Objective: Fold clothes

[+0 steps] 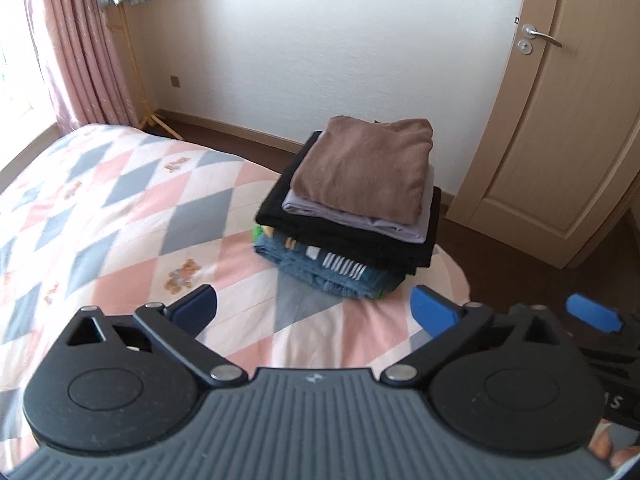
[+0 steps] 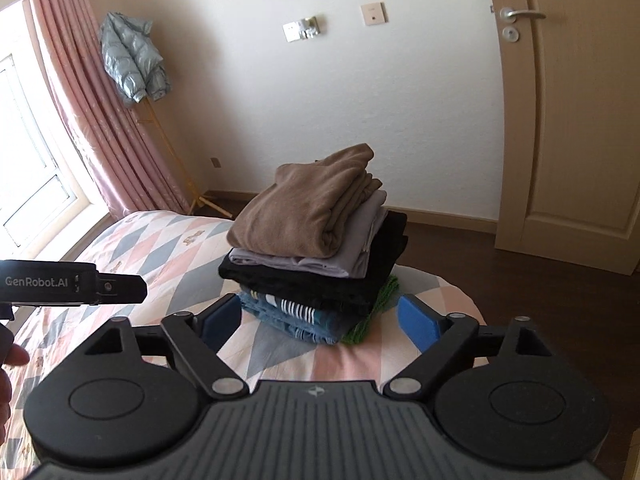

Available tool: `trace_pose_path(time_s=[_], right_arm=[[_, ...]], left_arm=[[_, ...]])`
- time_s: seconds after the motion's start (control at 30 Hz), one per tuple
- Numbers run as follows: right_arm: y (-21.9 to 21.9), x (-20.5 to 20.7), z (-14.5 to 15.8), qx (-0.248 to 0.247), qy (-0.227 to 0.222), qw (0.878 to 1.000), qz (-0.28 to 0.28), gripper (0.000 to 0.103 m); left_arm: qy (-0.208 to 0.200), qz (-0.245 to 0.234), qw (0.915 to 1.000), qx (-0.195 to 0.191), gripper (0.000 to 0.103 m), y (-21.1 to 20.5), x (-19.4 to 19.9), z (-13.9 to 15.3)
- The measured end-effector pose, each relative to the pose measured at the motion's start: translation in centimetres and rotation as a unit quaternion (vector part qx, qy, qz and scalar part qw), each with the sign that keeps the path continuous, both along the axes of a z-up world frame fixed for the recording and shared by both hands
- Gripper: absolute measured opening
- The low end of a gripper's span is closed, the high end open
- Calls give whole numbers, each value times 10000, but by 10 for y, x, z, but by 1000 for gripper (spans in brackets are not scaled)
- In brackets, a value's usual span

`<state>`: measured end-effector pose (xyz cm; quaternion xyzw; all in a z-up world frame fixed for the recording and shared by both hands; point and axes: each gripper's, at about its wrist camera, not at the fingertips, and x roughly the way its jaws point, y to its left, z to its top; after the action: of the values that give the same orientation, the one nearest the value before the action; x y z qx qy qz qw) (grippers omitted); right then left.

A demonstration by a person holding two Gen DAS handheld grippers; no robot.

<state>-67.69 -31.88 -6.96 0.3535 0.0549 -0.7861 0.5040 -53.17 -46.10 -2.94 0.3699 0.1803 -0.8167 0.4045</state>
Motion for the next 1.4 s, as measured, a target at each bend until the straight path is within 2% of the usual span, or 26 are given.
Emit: trace_pose_path(time_s=[0.07,0.17,0.27,0.47,0.57,0.7,0.83,1.13,1.4], right_arm=[[9,10,5,24,41,10000,48,95],[22,25,11,61,90,9999,94,101],[31,38,15,101,136,9998,96,101],[29,60,14,468,347,9982,-156,103],[29,67,11,390,367,9981,-292,103],[32,67,9,124,227,9981,-564,103],[19,61,5,555,-41,9960,-695,103],[-9,65,-13,1050,278,9902,-875,103],[-34,57,-48,1502,90,9843,-918,103]], left_arm=[[-50,-17,9999,-96,102,10,7,2],[88,-23,9999,-54,102,19,22,3],[182,51,9998,-27,102,26,36,3],[-4,223,9988,-433,102,42,51,1],[-152,209,9976,-646,102,47,56,-1],[13,163,9992,-355,102,38,69,-8],[1,189,9995,-233,102,29,73,-20],[-22,139,9999,-43,102,3,71,-58],[-268,2,9996,84,102,-22,59,-93]])
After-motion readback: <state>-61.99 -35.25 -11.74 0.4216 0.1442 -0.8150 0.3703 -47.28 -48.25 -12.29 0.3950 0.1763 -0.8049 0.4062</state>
